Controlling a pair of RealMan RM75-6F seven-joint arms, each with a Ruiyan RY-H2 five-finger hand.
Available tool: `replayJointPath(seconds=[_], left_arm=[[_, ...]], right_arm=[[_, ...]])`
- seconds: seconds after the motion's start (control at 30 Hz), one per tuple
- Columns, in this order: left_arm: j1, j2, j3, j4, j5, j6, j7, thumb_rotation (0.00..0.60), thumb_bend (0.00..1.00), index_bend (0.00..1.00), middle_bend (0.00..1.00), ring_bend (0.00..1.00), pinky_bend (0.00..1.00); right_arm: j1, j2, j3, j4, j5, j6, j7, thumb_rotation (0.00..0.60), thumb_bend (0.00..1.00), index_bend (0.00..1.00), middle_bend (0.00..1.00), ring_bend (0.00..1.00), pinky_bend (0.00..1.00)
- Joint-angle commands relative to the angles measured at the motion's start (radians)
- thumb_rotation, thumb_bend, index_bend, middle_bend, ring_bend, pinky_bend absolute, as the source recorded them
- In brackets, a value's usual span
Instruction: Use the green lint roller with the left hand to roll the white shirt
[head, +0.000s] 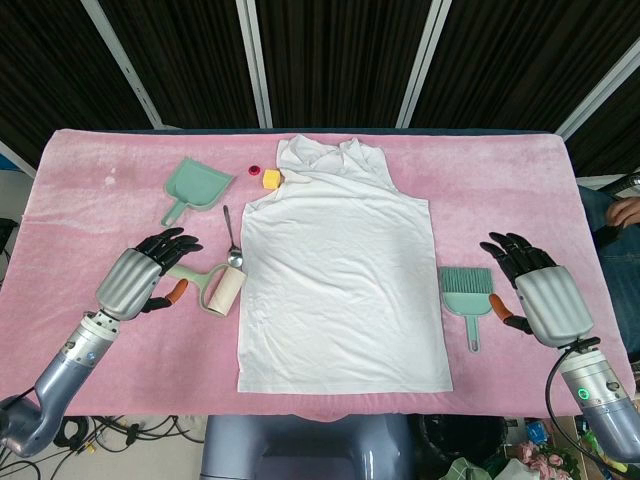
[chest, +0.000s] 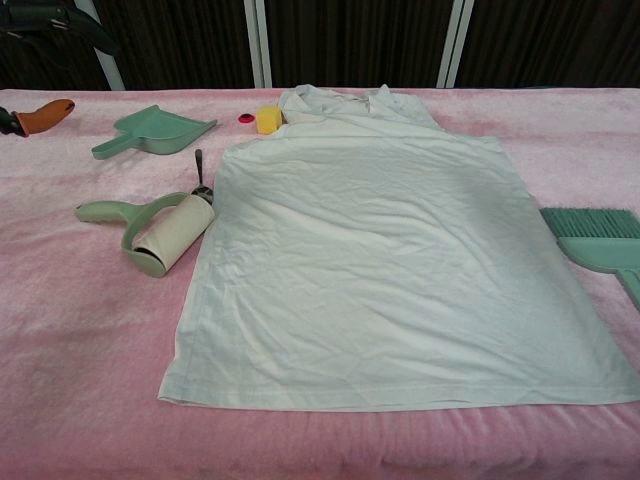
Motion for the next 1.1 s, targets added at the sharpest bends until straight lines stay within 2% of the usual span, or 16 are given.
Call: replayJointPath(seconds=[0.03, 0.53, 0.67, 0.87, 1.1], left_arm=[[-0.001, -0.001, 0.001, 0.002, 0.0, 0.001, -0.001, 0.6, 0.44, 0.21, 0.21, 0.1, 0.27], [0.0, -0.003, 0.005, 0.026, -0.002, 0.029, -0.014, 0.6, 0.44, 0.21, 0.21, 0.1, 0.27], [0.007, -0.011, 0.02, 0.046, 0.012, 0.044, -0.019, 0.6, 0.44, 0.21, 0.21, 0.1, 0.27], [0.014, -0.03, 0.024, 0.071, 0.015, 0.067, -0.029, 0.6, 0.44, 0.21, 0.21, 0.1, 0.27], [0.01, -0.01, 0.019, 0.064, 0.012, 0.069, -0.006, 0.6, 0.44, 0.21, 0.21, 0.1, 0.27]], right_arm=[[0.001, -0.001, -0.001, -0.001, -0.002, 0.001, -0.003, 0.6, 0.31, 0.16, 0.09, 0.11, 0.25], [0.002, -0.008, 0.0, -0.016, 0.02, 0.008, -0.03, 0.6, 0.31, 0.16, 0.09, 0.11, 0.25], [0.004, -0.005, 0.0, -0.024, 0.017, 0.01, -0.047, 0.6, 0.31, 0.15, 0.09, 0.11, 0.25], [-0.004, 0.014, 0.008, -0.079, 0.032, 0.031, -0.062, 0.6, 0.31, 0.15, 0.09, 0.11, 0.25], [-0.02, 0.05, 0.016, -0.119, 0.065, 0.054, -0.091, 0.6, 0.31, 0.14, 0.09, 0.11, 0.25]])
